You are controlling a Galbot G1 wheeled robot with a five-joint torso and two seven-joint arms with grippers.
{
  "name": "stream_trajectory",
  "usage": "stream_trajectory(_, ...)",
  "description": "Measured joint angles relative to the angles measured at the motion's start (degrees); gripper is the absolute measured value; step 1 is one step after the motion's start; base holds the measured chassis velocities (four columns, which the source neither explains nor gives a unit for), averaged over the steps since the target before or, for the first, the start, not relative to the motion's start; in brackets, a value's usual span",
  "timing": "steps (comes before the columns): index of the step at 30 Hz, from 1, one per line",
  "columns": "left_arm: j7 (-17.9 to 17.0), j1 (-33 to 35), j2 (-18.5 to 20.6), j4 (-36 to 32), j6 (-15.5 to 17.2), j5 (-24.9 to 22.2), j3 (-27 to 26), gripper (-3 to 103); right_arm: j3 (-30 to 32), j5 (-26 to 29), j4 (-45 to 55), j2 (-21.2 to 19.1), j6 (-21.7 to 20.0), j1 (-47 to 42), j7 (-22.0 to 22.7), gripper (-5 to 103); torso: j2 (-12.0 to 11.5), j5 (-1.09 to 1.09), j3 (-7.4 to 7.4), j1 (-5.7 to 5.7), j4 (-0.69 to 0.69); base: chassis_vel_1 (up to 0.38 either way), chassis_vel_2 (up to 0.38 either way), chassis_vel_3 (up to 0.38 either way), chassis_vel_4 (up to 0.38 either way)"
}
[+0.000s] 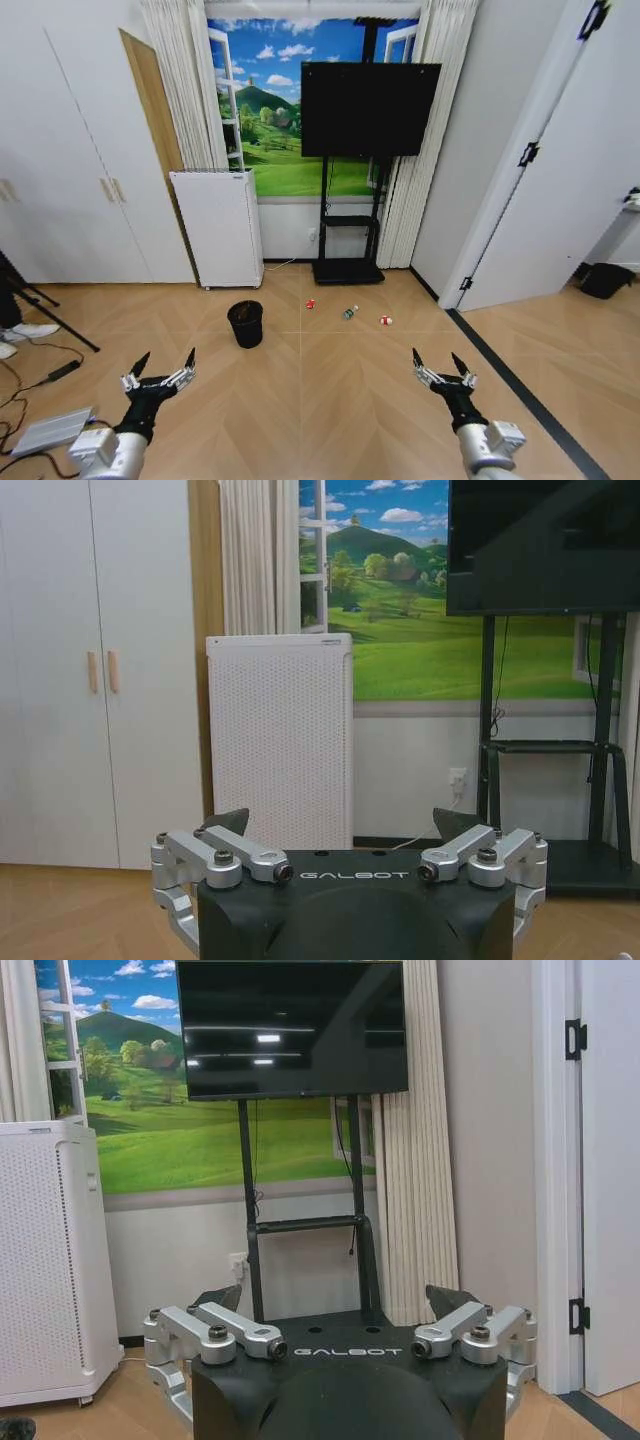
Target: Pick up the trash bin and place the garbage on the floor into it.
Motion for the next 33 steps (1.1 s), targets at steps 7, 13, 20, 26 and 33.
stream_trajectory(7,0.00,-0.08,0.39,0.74,-0.14,-0.12,0.11,100,0.32,0.11,0.21,0.34,-0.02,-0.07,0.09,100,0.00,0.00,0.00,0.00,0.00,0.000,0.000,0.000,0.000)
stream_trajectory(13,-0.01,-0.73,0.61,1.06,-0.03,-0.35,0.20,100,0.27,0.15,-0.15,0.36,-0.05,0.13,0.15,100,0.00,0.00,0.00,0.00,0.00,0.000,0.000,0.000,0.000)
stream_trajectory(20,-0.04,-0.45,0.24,1.06,-0.02,0.04,0.45,100,0.12,0.34,-0.52,0.00,-0.14,0.69,0.18,100,0.00,0.00,0.00,0.00,0.00,0.000,0.000,0.000,0.000)
stream_trajectory(26,-0.05,-0.40,0.06,1.06,-0.02,0.45,0.40,100,-0.10,0.30,-1.12,-0.39,-0.31,1.15,-0.48,100,0.00,0.00,0.00,0.00,0.00,0.000,0.000,0.000,0.000)
stream_trajectory(33,-0.05,0.03,-0.50,0.92,-0.10,1.25,0.40,100,-0.16,0.33,-1.81,-1.02,0.23,1.21,-1.32,100,0.00,0.01,0.00,0.00,0.00,0.000,0.000,0.000,0.000)
